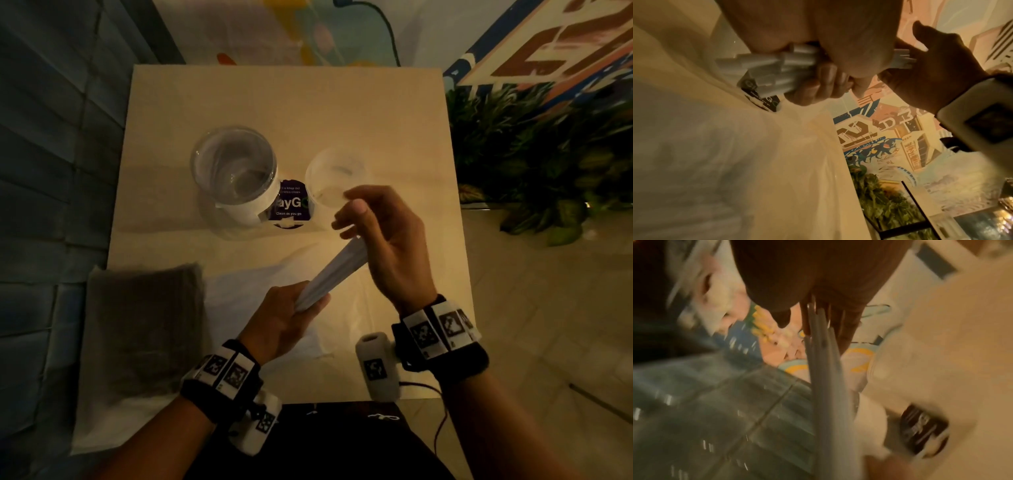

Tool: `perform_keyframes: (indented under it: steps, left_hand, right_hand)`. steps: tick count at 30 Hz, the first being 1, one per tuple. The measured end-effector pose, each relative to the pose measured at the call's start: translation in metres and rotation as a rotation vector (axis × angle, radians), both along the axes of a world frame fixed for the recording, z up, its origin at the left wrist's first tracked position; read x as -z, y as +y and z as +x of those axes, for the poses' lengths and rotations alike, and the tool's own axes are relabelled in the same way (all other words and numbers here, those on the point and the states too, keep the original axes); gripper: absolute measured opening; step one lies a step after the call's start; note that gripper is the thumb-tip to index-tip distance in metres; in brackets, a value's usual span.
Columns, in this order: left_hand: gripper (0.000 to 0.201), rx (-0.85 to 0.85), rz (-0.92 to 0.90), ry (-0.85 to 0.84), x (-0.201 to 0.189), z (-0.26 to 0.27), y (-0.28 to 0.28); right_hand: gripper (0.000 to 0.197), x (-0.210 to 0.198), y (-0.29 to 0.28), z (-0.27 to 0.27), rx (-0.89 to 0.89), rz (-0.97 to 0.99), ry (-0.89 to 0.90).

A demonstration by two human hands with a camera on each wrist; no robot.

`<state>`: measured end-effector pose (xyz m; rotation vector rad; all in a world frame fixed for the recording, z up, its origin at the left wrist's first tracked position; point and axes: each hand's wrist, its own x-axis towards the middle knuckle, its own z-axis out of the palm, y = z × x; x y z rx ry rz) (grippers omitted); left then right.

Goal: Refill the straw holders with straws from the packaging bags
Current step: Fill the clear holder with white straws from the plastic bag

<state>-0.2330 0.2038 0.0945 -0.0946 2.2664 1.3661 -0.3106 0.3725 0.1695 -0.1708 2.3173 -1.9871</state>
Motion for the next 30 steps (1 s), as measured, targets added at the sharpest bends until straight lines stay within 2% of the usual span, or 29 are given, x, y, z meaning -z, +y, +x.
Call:
perform_keyframes:
  steps: [3,5,6,7,9,10,12,13,14,16,19,21,24,26,30]
  left_hand:
    - [0.041,0.104,-0.006,-0.029,-0.003,-0.004,-0.002]
    - [0.054,0.129,-0.007,-0.036,-0.001,-0.004,-0.007]
    - [0.059,0.105,0.017,-0.030,-0.001,-0.003,-0.009]
    - [0.061,0.061,0.054,-0.019,0.000,-0.001,-0.013]
    - [0.057,-0.060,0.077,-0.024,-0.001,0.000,-0.021]
    - [0.052,-0.121,0.067,-0.032,0.000,0.000,-0.026]
    - [0.043,-0.199,0.047,-0.011,0.002,0.000,-0.036]
    - [0.042,-0.218,0.035,-0.002,0.003,-0.001,-0.040]
    - [0.042,-0.241,0.016,-0.002,0.003,-0.001,-0.043]
    - [0.042,-0.279,-0.006,-0.014,0.003,-0.003,-0.046]
    - [0.042,-0.298,-0.005,-0.028,0.004,-0.004,-0.047]
    - [0.041,-0.299,-0.004,-0.033,0.005,-0.004,-0.047]
    - [0.040,-0.318,-0.002,-0.034,0.005,-0.003,-0.045]
    - [0.039,-0.319,-0.003,-0.033,0.005,-0.002,-0.044]
    - [0.040,-0.329,0.014,-0.043,0.008,0.001,-0.045]
  right_hand:
    - [0.045,0.006,-0.007,0.003,-0.257,0.307,0.035]
    - [0.052,0.011,-0.009,0.007,-0.350,0.346,0.036]
    - [0.051,0.013,-0.008,0.007,-0.353,0.305,0.026]
    - [0.049,0.017,-0.004,0.007,-0.317,0.232,-0.005]
    - [0.041,0.031,0.008,0.004,-0.134,0.115,-0.095]
    - [0.035,0.046,0.017,0.002,-0.024,0.144,-0.124]
    - [0.021,0.089,0.035,-0.001,0.120,0.382,-0.155]
    - [0.016,0.113,0.044,-0.002,0.120,0.531,-0.190]
    - [0.015,0.132,0.051,0.000,0.068,0.662,-0.230]
    - [0.017,0.160,0.056,0.007,-0.144,0.833,-0.251]
    - [0.026,0.176,0.044,0.019,-0.485,0.995,-0.070]
    - [0.028,0.177,0.030,0.023,-0.618,1.075,0.011]
    - [0.023,0.174,0.012,0.024,-0.693,1.125,0.061]
    - [0.021,0.173,0.003,0.024,-0.731,1.160,0.028]
    - [0.016,0.175,-0.004,0.025,-0.757,1.158,-0.190]
